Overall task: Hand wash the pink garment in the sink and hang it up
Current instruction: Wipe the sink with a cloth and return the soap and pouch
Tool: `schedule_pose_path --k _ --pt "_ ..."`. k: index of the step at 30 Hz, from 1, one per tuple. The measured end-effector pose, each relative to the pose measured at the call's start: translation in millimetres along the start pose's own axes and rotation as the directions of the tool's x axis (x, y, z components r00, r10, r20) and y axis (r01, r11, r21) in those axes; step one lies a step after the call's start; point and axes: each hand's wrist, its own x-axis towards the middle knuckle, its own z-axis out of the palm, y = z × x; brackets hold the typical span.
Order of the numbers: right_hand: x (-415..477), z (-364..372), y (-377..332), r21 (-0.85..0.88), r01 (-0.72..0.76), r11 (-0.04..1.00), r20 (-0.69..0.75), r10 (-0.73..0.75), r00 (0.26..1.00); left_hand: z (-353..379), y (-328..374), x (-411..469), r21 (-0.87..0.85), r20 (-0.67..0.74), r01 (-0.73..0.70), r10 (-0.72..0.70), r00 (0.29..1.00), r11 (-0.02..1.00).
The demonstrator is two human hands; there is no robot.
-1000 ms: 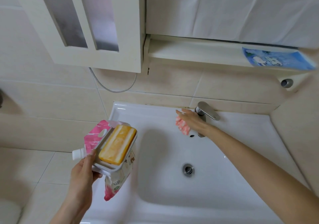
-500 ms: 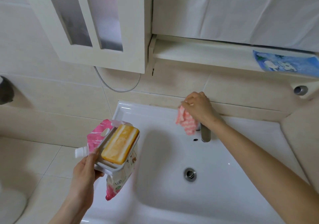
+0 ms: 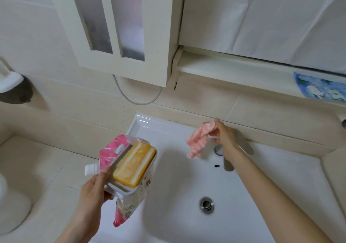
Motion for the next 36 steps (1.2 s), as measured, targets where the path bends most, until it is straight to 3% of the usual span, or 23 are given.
schedule_pose_path --k 2,4,10,12,14,17,19,23,27,32,35,36 --pt "1.5 3.9 10.2 -0.115 0.059 0.992 -0.017 -0.061 0.998 0.4 -0.9 -0.2 0.006 -0.006 0.002 -0.002 1.0 1.0" --pt "1.8 6.3 17.7 -0.119 0.1 0.988 -0.037 -0.105 0.994 0.1 -0.7 -0.6 0.018 0.002 -0.008 0.008 1.0 1.0" --pt "5.0 10.9 24.1 -0.128 0.037 0.991 -0.166 -0.058 0.985 -4.9 0.1 5.2 0.017 0.018 -0.018 0.018 1.0 1.0" --pt "10.1 11.1 29.8 -0.064 -0.057 0.996 -0.126 0.048 0.991 -6.2 0.8 7.9 0.011 0.029 -0.024 0.024 0.999 1.0" --pt "6.8 10.9 29.8 0.082 -0.215 0.973 0.03 0.213 0.977 -7.8 2.3 10.0 0.008 0.042 -0.024 0.023 0.999 1.0" --pt "3.5 10.7 29.6 0.378 -0.322 0.868 0.203 0.261 0.944 -13.1 4.9 14.4 -0.004 0.056 -0.027 0.027 0.998 1.0" --pt "-0.3 12.7 31.5 0.592 -0.297 0.75 0.251 0.178 0.951 -17.4 6.8 17.9 0.003 0.054 -0.035 0.035 0.998 0.999" --pt "-21.2 21.3 49.3 0.838 -0.244 0.489 0.249 0.055 0.967 -23.9 11.1 24.8 0.009 0.061 -0.031 0.031 0.998 0.999" --pt "-35.8 29.7 63.1 0.949 -0.174 0.263 0.187 -0.025 0.982 -30.3 14.9 31.2 0.024 0.071 -0.06 0.058 0.996 0.998" --pt "-49.6 31.8 72.2 0.992 -0.044 0.115 0.058 -0.116 0.992 -36.2 18.9 40.1 0.017 0.055 -0.05 0.049 0.997 0.999" --pt "-50.8 39.1 76.6 0.991 0.018 0.13 -0.011 -0.055 0.998 -35.9 21.1 41.3 0.026 0.064 -0.063 0.061 0.996 0.998" --pt "-51.6 43.6 80.5 0.996 0.008 0.09 -0.005 -0.034 0.999 -35.8 22.1 41.5 0.022 0.061 -0.063 0.062 0.996 0.998"
